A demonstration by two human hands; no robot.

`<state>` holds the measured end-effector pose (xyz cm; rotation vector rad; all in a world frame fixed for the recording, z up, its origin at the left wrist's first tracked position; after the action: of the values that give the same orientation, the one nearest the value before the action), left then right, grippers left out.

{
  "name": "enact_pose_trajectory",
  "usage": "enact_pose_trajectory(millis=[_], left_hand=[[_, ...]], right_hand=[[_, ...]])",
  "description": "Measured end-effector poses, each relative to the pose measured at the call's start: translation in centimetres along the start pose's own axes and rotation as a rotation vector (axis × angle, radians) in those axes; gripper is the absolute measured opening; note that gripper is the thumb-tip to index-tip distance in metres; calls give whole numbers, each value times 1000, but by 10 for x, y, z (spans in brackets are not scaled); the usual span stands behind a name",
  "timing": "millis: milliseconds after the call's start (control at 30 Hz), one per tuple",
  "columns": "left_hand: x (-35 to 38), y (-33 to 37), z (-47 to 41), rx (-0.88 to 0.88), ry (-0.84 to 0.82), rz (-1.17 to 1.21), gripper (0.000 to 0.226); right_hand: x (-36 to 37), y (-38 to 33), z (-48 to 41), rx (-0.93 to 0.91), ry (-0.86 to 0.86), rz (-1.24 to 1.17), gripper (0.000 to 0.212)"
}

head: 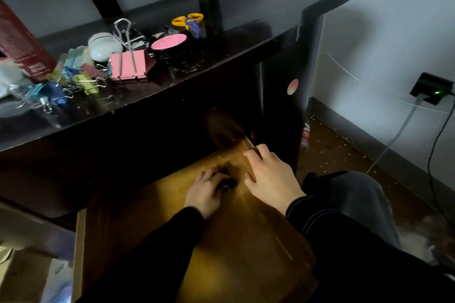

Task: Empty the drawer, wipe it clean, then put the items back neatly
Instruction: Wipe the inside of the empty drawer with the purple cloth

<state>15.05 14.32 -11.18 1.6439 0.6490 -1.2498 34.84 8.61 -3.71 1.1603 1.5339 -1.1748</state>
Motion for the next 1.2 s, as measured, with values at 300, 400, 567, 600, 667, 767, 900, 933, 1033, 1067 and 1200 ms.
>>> enact_pose_trajectory(millis=[300,400,567,600,667,767,900,933,1033,1067,1200], left_hand=[[0,6,-35,-203,144,51,37],[10,13,9,-105,55,46,38],[10,8,53,12,-9,17,37],[8,5,45,14,-18,3,36],[4,-2,19,-4,19,-19,36],[-2,-15,-30,-123,134,-5,37],[7,-14,-62,-158,190,-43,37],[8,-12,-63,-160,198,-49,39],[3,-6,-52,-172,196,-46,43],[2,-4,-44,-164,166,-46,44],[10,7,14,-57,46,-79,47]], right_hand=[[-2,-2,0,3,0,-19,44],[-3,-1,0,8,-13,-17,45],[-8,-4,2,2,-24,-4,45],[-8,-4,2,2,-25,-1,45],[-6,-2,1,5,-26,3,45],[-1,-1,0,9,-21,-2,46],[4,0,-2,8,-13,-8,44],[4,0,-2,10,-15,-5,44],[1,-2,-1,12,-24,14,47],[-1,-3,-1,12,-25,18,47],[-8,-5,2,4,-31,8,45]])
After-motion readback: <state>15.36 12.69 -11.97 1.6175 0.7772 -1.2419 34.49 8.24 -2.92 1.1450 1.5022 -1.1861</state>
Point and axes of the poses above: each hand's wrist, its own z-axis away from the middle knuckle, its own x-axis out of the palm, y = z × x, the point moved 2 cm from there along -z, towards the middle knuckle, and after that the axes turned 7 degrees about z, right-handed, at the moved point
